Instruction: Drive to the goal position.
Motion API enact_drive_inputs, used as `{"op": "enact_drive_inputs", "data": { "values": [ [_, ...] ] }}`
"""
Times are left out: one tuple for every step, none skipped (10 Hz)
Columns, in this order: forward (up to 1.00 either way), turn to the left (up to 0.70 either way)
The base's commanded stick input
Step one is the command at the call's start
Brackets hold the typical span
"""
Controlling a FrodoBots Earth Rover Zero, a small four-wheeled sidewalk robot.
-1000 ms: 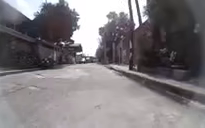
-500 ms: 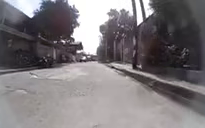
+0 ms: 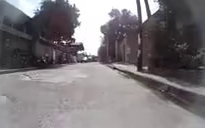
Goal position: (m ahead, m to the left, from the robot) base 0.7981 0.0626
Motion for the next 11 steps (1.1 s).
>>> {"op": "enact_drive_inputs", "data": {
  "values": [
    [1.00, 0.00],
    [1.00, 0.00],
    [1.00, 0.00],
    [1.00, 0.00],
    [1.00, 0.00],
    [1.00, 0.00],
    [1.00, 0.00],
    [1.00, 0.00],
    [1.00, 0.00],
    [1.00, 0.00],
    [0.69, 0.00]
  ]
}}
